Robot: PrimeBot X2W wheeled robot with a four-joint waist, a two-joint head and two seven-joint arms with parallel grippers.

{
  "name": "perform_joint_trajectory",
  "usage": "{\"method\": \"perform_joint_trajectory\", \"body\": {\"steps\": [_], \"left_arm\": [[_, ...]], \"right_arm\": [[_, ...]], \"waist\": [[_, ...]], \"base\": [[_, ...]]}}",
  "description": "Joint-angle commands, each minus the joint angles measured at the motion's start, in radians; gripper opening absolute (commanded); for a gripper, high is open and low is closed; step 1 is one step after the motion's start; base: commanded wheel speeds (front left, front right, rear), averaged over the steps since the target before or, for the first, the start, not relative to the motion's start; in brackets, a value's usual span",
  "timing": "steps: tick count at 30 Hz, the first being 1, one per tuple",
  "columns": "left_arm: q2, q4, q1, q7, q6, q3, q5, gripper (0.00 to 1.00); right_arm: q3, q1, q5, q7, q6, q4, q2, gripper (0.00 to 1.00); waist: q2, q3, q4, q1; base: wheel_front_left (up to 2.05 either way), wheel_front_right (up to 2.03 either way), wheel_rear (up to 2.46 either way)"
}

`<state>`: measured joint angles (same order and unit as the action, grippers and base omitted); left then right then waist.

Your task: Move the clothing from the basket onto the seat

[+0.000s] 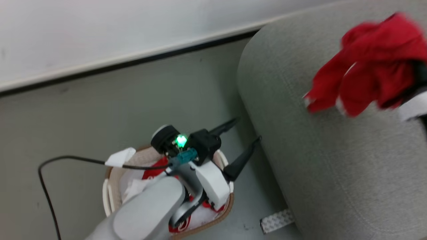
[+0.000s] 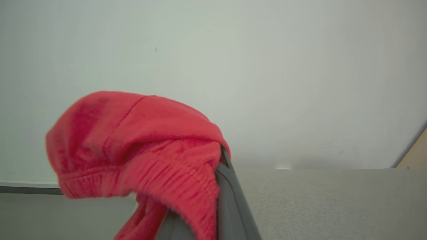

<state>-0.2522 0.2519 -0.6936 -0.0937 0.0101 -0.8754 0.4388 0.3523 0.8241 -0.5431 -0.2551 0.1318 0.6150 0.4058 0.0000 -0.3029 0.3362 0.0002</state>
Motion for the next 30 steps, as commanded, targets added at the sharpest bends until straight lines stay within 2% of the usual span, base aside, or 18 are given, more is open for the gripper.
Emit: {"method": "perform_joint_trajectory", "body": {"steps": [1,6,10,12,17,18,19,20,22,25,30], "left_arm": [[-0.009,-0.005,-0.033,0.001,0.006,0.002,-0.019,1.00],[-0.008,-0.020,-0.121,-0.006,0.022,0.004,-0.046,1.00],[-0.004,-0.018,-0.180,-0.017,0.037,0.000,-0.072,1.00],[0.009,-0.015,-0.200,-0.028,0.042,-0.003,-0.076,1.00],[0.028,0.007,-0.218,-0.064,0.046,-0.007,-0.079,1.00],[0.030,0.013,-0.217,-0.072,0.046,-0.008,-0.077,1.00],[0.032,0.018,-0.214,-0.080,0.047,-0.008,-0.074,1.00],[0.033,0.022,-0.211,-0.084,0.047,-0.008,-0.071,1.00],[0.031,0.030,-0.201,-0.094,0.045,-0.006,-0.064,1.00],[0.018,0.040,-0.177,-0.102,0.035,0.001,-0.053,1.00],[-0.011,0.054,-0.119,-0.123,0.018,0.016,-0.025,1.00]], "right_arm": [[-0.041,0.054,0.019,0.010,-0.002,-0.003,0.025,0.00],[-0.178,0.193,0.106,0.065,-0.002,0.005,0.109,0.00],[-0.311,0.291,0.200,0.104,-0.002,0.067,0.167,0.00],[-0.385,0.317,0.258,0.106,-0.002,0.120,0.172,0.00],[-0.559,0.296,0.397,0.070,-0.002,0.264,0.121,0.00],[-0.585,0.278,0.432,0.064,-0.002,0.294,0.106,0.13],[-0.606,0.261,0.464,0.056,-0.002,0.317,0.090,0.62],[-0.631,0.253,0.491,0.042,-0.002,0.330,0.077,1.00],[-0.681,0.226,0.534,0.017,-0.002,0.342,0.041,1.00],[-0.693,0.160,0.575,-0.003,-0.002,0.329,-0.032,1.00],[-0.685,0.022,0.574,-0.011,-0.002,0.194,-0.111,1.00]], "waist": [[0.0000,-0.117,-0.055,-0.0002],[0.0000,-0.252,-0.106,-0.0002],[0.0000,-0.344,-0.146,-0.0002],[0.0000,-0.375,-0.167,-0.0002],[0.0000,-0.402,-0.198,-0.0002],[0.0000,-0.400,-0.198,-0.0002],[0.0000,-0.394,-0.197,-0.0002],[0.0000,-0.387,-0.195,-0.0002],[0.0000,-0.368,-0.185,-0.0002],[0.0000,-0.331,-0.162,-0.0002],[0.0000,-0.252,-0.117,-0.0002]], "base": [[0.00,0.00,0.00],[0.00,0.00,0.00],[0.00,0.00,0.00],[0.00,0.00,0.00],[0.00,0.00,0.00],[0.00,0.00,0.00],[0.00,0.00,0.00],[0.00,0.00,0.00],[0.00,0.00,0.00],[0.00,0.00,0.00],[0.00,0.00,0.00]]}}
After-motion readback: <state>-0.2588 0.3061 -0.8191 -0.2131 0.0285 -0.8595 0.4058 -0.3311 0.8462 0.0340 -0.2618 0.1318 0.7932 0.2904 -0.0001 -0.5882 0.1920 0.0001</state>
